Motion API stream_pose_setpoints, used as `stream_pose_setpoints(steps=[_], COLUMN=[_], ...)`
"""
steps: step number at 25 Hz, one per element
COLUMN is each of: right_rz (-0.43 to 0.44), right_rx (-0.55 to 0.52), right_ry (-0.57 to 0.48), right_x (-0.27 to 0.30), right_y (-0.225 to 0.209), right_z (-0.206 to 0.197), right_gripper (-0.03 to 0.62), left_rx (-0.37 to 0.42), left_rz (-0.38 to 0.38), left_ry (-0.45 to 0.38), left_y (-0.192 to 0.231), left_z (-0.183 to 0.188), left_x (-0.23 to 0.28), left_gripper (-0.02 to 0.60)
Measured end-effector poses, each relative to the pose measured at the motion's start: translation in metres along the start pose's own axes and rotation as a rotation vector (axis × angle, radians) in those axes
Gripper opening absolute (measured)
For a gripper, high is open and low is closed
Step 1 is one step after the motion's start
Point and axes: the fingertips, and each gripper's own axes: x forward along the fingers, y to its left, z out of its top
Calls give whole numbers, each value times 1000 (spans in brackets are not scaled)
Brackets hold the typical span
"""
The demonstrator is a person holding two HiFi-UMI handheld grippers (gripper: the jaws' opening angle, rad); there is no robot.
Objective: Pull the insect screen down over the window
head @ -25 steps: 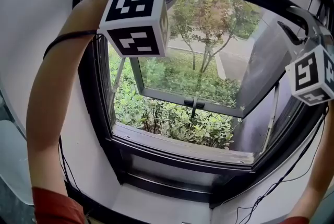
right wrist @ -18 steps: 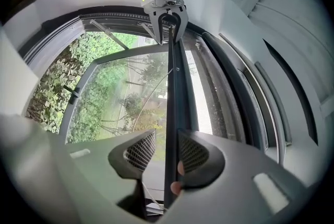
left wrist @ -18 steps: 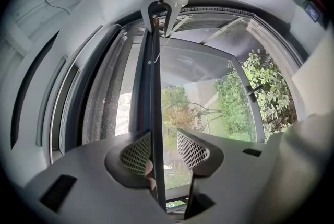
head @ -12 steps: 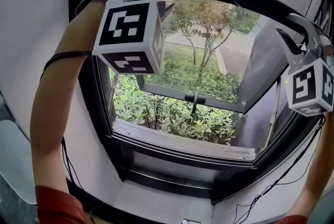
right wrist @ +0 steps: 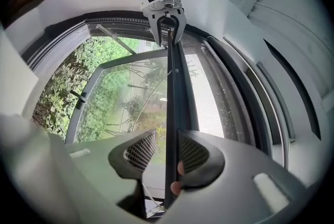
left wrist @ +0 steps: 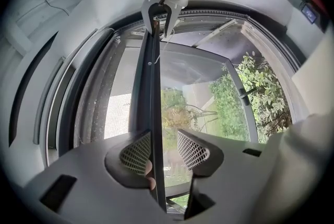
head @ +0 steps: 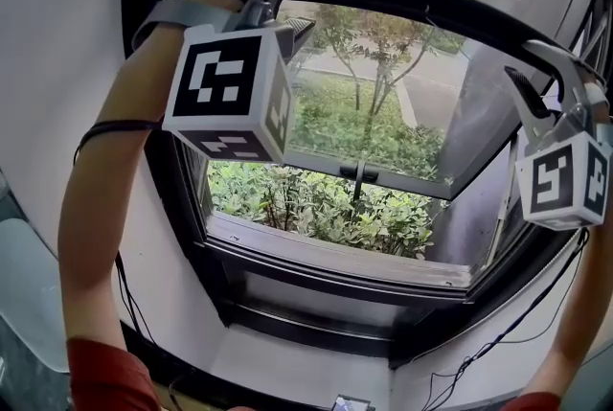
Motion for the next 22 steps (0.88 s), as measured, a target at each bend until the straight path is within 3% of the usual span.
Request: stream_pose_setpoints(steps=[6,17,22], right_rz=[-9,58,57], right_rx=[14,10,29], right_ry=[-10,-15,-26], right_x=[-1,-12,-16], right_y=[6,44,52], right_z=[3,6,6], right_gripper=[143,141,142], left_rx=[-15,-15,-15], left_rz=[0,-65,-54], left_ry=[-13,-14,-16], left_y=[-8,-46,-51], left_z=[1,3,5], left_x=[-2,-12,-14], left_gripper=[160,160,159])
